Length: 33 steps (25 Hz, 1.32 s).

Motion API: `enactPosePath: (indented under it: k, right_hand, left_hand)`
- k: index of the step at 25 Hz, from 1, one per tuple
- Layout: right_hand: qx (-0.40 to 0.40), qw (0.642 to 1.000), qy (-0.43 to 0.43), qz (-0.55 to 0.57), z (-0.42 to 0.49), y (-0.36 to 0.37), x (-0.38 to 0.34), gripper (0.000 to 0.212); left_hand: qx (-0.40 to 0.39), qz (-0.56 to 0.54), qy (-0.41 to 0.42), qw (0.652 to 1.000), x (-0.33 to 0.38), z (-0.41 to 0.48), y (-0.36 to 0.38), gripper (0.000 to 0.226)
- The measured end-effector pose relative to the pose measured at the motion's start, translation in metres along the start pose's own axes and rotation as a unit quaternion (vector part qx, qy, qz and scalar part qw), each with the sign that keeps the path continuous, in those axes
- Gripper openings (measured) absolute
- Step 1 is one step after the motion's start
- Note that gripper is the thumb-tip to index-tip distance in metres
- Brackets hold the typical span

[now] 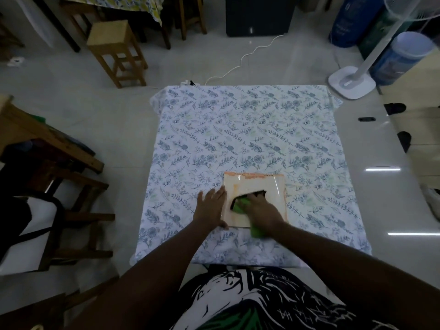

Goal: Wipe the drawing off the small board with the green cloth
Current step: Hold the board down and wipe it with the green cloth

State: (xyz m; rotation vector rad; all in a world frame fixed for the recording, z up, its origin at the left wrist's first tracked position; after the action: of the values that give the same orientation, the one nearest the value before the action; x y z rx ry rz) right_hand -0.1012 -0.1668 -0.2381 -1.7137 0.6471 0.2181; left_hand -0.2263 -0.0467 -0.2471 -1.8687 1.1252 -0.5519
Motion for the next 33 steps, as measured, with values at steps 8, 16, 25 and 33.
enactPosePath:
  k: [8, 16, 25, 33]
  right_hand:
    - [-0.001, 1.000, 0.001, 0.025, 0.001, 0.023, -0.022, 0.055]
    - [0.025, 0.993, 0.108, 0.031, 0.059, -0.013, -0.012, 0.075]
    - [-0.038, 0.999, -0.036, 0.012, 0.014, 0.013, -0.015, 0.049]
    - [-0.002, 0.999, 0.026, 0.031, 0.028, 0.017, -0.036, 0.064]
  left_hand:
    - [0.001, -0.036, -0.050, 0.998, -0.009, -0.007, 0.003, 0.141]
    - [-0.013, -0.080, -0.073, 0.994, -0.012, -0.011, 0.008, 0.144]
    - [-0.009, -0.075, -0.066, 0.995, -0.014, -0.010, 0.010, 0.148]
    - [-0.004, -0.075, -0.064, 0.995, -0.019, -0.010, 0.015, 0.143]
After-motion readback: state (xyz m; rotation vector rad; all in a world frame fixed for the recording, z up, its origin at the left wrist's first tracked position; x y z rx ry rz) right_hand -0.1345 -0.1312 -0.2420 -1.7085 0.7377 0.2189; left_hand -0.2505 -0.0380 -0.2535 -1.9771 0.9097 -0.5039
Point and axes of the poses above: each hand's wrist, its own z-axis towards the middle knuckle, its own y-axis out of the palm, x = y × z, the point moved 4 cm from there along z, towards the middle knuckle, and after that the axes turned 12 degrees about z, right-handed, at the moved point
